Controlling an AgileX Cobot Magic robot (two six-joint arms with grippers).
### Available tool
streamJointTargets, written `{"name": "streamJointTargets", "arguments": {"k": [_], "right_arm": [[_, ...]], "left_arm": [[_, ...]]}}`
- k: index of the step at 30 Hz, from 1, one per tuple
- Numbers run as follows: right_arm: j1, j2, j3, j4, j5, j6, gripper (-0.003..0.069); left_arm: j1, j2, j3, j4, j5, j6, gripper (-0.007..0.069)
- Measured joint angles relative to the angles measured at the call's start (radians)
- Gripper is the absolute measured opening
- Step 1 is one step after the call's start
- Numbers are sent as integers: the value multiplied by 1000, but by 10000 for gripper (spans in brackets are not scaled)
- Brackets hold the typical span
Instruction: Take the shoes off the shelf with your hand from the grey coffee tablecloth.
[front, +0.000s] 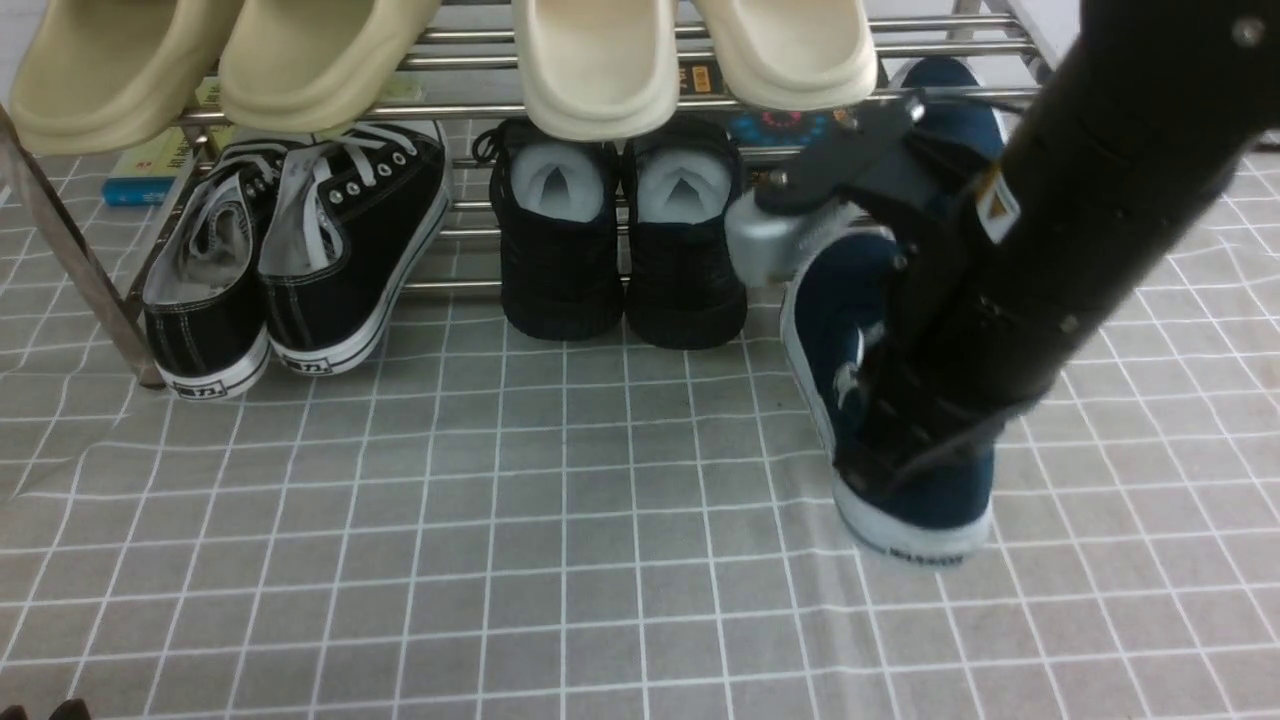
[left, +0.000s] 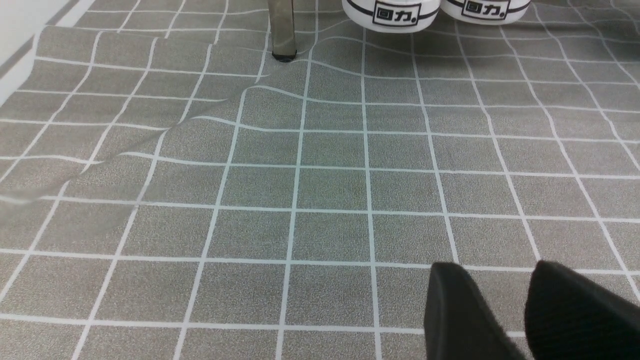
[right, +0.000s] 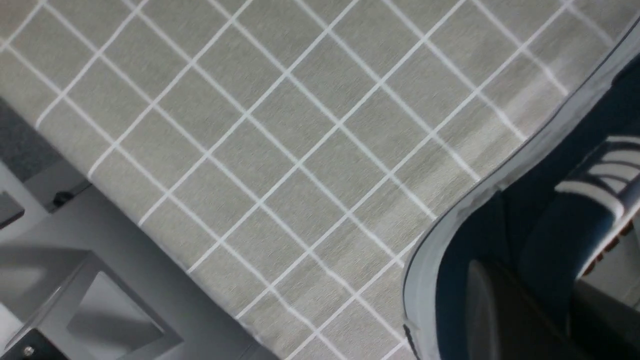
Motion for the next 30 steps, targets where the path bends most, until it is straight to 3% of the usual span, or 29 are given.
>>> {"name": "streamJointTargets", "arguments": {"k": [7,19,30], "right_arm": [[61,-5,94,7,-7,1,53],[62,-6,169,-68,-184,-69,53],[62,53,170,-28,-207,-90,53]], "left_arm": [[0,0,0,0,0,0,240],[0,0,0,0,0,0,240],[0,0,0,0,0,0,240]]}}
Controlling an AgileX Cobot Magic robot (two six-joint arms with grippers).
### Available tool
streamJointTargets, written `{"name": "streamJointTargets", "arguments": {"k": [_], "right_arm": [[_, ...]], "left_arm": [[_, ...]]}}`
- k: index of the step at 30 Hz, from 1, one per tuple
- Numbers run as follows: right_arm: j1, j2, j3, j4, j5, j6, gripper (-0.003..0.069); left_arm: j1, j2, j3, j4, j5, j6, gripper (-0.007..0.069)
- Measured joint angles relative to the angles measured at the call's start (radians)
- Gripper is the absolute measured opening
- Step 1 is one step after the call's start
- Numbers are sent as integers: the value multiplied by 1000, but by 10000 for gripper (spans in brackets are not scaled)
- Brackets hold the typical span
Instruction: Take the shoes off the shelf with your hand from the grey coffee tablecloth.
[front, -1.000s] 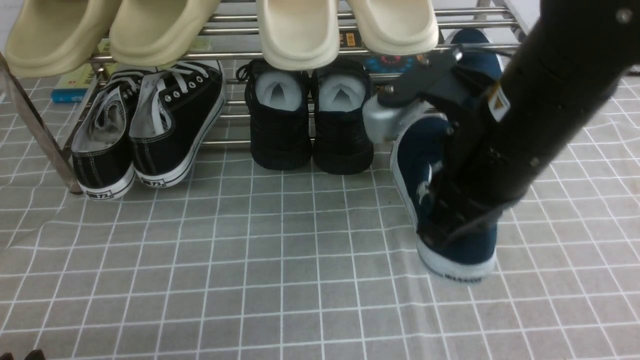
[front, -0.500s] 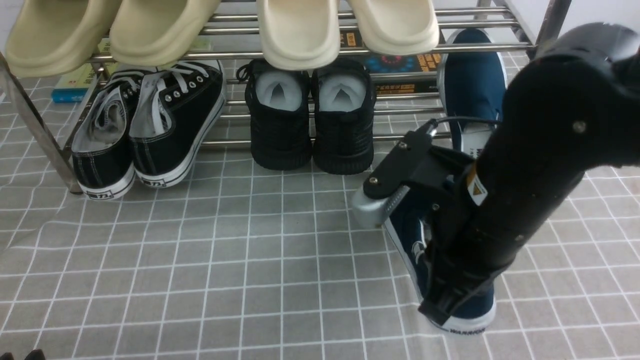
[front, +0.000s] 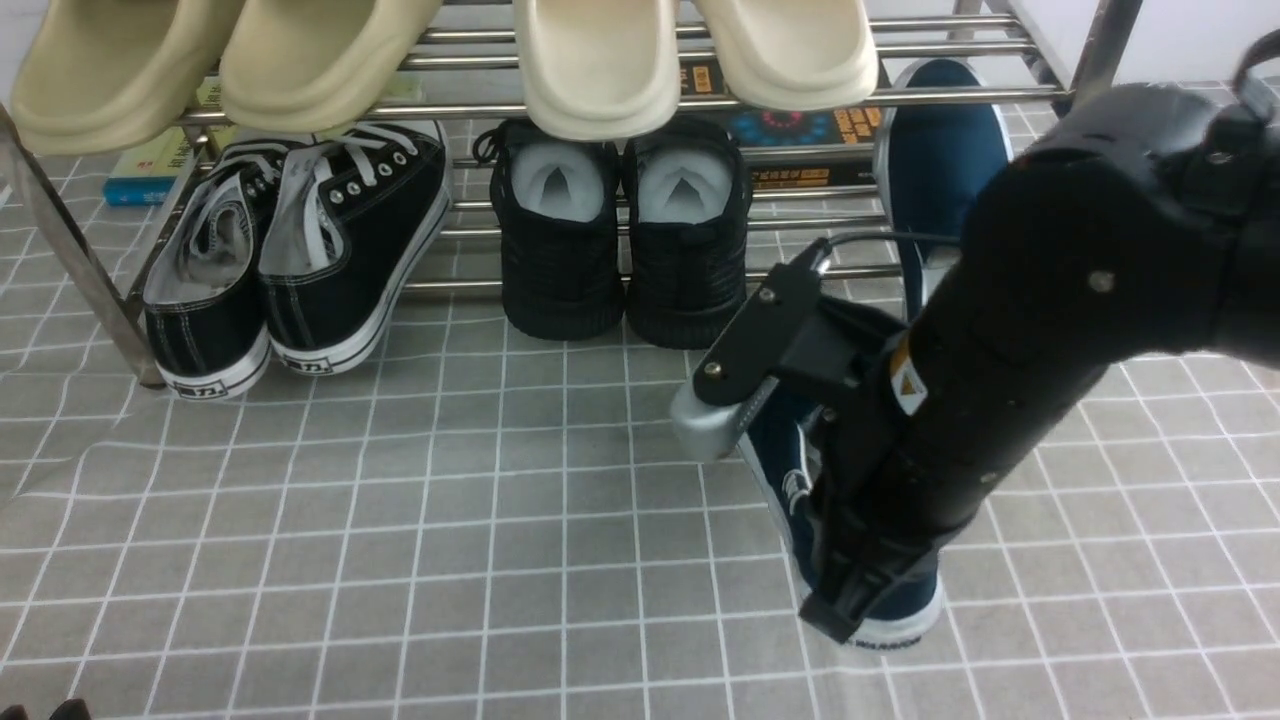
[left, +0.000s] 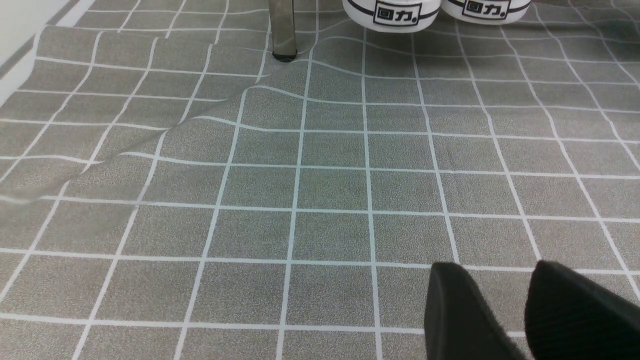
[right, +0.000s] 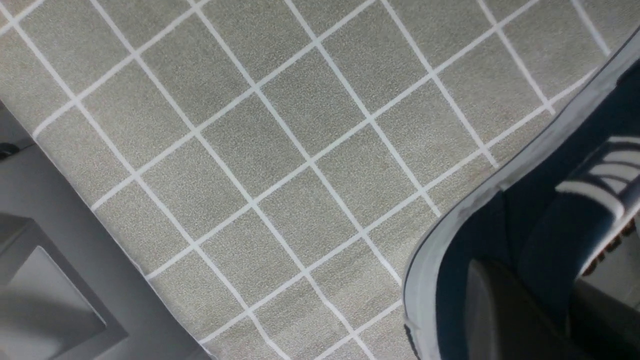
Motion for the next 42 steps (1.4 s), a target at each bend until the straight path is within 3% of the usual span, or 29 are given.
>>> {"name": "streamJointTargets", "arguments": {"k": [8,10,13,16,20,24,34,42], "right_arm": [[0,66,0,31,-7,4,67],[0,73,0,31,-23,31,99],[0,77,0,31,-34,58,164],[-1,77,-5,22,-34,79,303],[-27,77,-36,-21,4,96,431],[-98,77,-73,-95,16,163,484],[-300,112,-79,-176,-188,313,492],[-337,226,-80,-210,-307,319,492]], "left_arm": [[0,0,0,0,0,0,240],[0,0,0,0,0,0,240],[0,0,0,0,0,0,240],[0,0,0,0,0,0,240],[0,0,0,0,0,0,240],[0,0,0,0,0,0,240],[0,0,0,0,0,0,240],[0,0,0,0,0,0,240]]}}
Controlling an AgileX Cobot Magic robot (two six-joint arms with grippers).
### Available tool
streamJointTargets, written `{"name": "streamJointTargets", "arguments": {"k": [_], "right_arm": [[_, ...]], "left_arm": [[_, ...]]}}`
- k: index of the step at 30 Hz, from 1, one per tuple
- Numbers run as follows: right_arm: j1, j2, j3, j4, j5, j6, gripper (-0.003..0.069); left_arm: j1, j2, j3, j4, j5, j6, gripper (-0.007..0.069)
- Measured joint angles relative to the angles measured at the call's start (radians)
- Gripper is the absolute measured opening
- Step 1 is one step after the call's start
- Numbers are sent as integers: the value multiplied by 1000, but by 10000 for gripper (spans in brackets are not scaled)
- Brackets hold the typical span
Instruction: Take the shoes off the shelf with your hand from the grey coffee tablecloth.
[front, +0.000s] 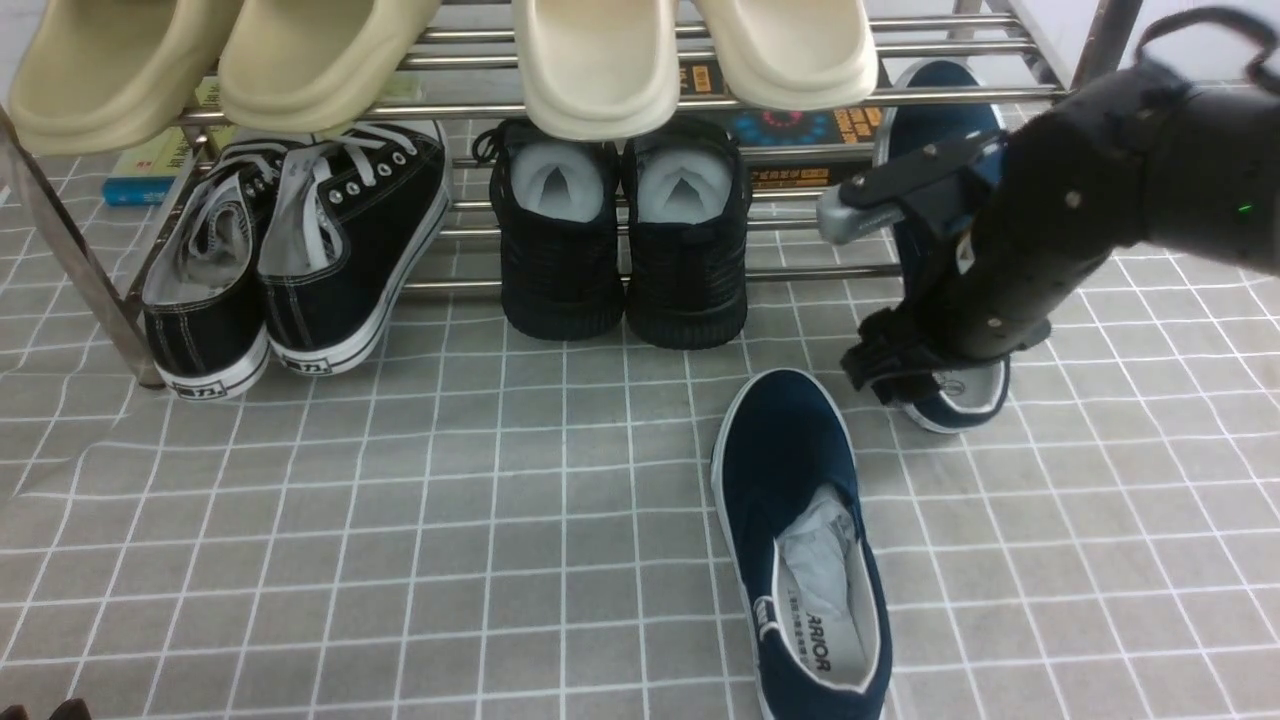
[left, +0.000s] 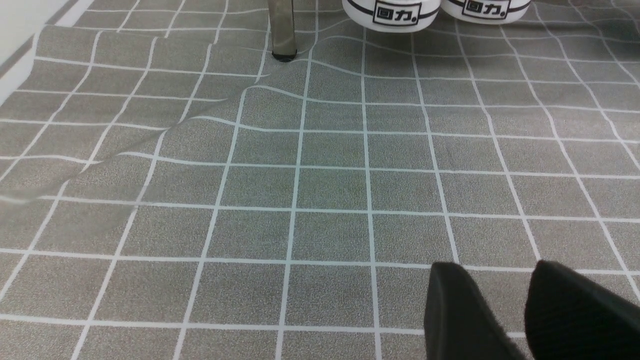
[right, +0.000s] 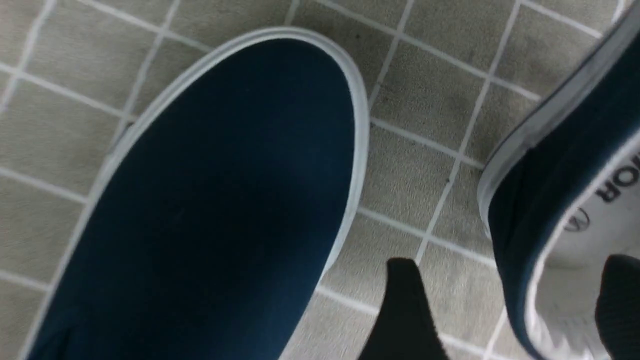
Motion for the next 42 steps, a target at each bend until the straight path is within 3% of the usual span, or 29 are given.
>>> {"name": "streamJointTargets", "arguments": {"k": [7,14,15,16,22,24,28,37,42], "right_arm": [[-2,91,0,-57,-69,0,448],[-3,104,0,-129,-87,28,158],[-3,97,0,-129,-66,37,59],[-2,89,0,-126,-43,41,31],[24,-45,0,-53,230,30,21],[46,-132,0,22,363,26,21],[50,-232,3,111,479,26,21],[50,-309,191,239,482,52,21],[50,-308,296,242,377,52,21]], "left_arm": [[0,0,0,0,0,0,240],[0,0,0,0,0,0,240],[0,0,0,0,0,0,240],[0,0,0,0,0,0,240],[0,0,0,0,0,0,240],[0,0,0,0,0,0,240],[0,0,0,0,0,0,240],[0,0,0,0,0,0,240],[0,0,0,0,0,0,240]]}}
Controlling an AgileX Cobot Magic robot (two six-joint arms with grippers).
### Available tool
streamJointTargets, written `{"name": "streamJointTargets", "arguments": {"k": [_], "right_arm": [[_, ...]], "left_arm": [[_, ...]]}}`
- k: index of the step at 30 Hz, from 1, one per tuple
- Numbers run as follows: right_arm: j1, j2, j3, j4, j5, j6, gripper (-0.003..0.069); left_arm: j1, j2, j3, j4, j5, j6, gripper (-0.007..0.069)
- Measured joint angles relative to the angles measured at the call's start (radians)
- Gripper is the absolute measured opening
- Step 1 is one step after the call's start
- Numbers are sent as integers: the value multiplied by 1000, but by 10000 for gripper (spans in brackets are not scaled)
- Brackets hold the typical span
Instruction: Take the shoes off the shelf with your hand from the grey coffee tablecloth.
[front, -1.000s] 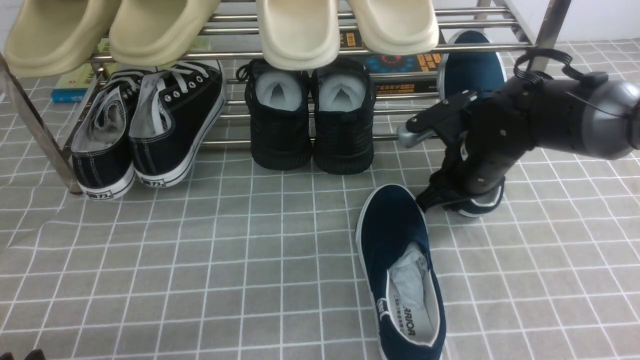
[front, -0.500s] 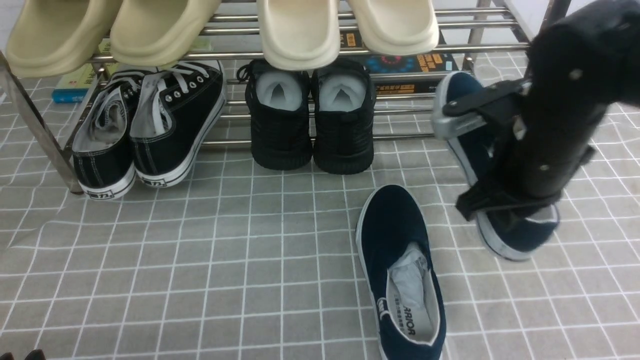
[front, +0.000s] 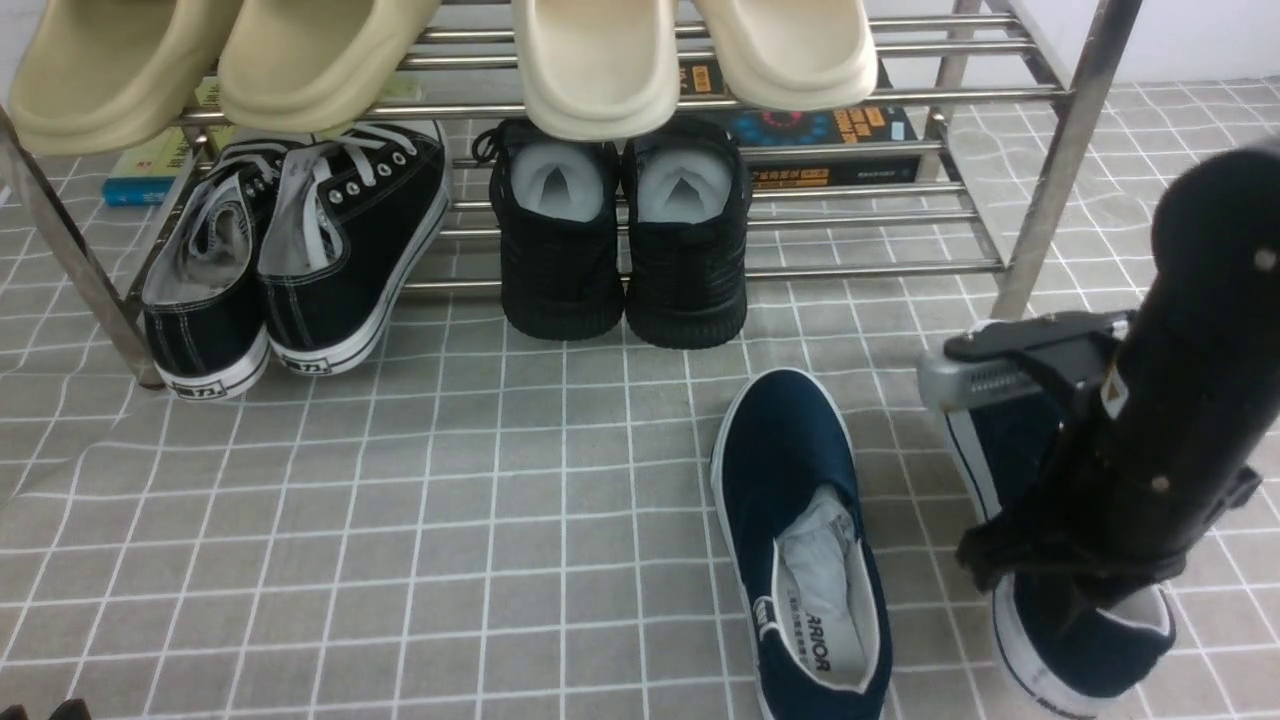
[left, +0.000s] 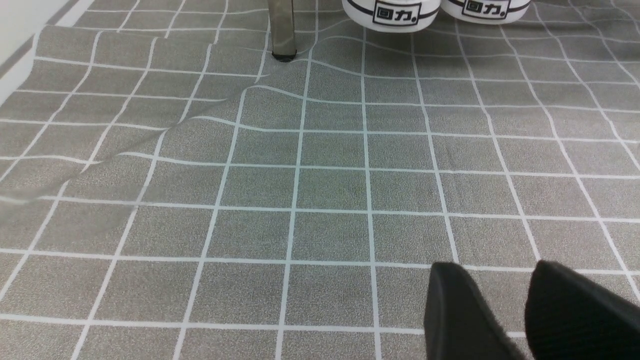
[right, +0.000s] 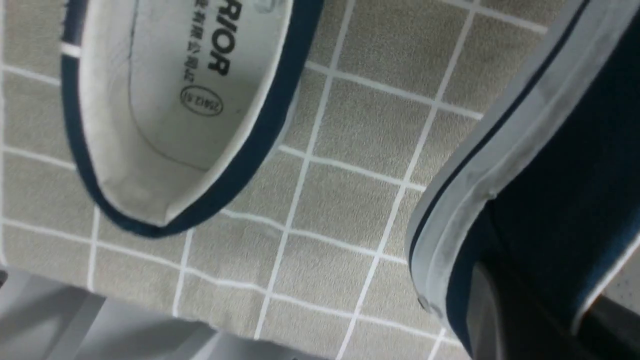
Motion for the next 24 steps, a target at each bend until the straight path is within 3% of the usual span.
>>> {"name": "streamJointTargets", "arguments": {"k": [5,24], "right_arm": [[0,1,38,0,-100,-8,24],[0,90,42,109,-148,-139,63]], "left_arm": [[0,0,0,0,0,0,240],[0,0,0,0,0,0,240]]}}
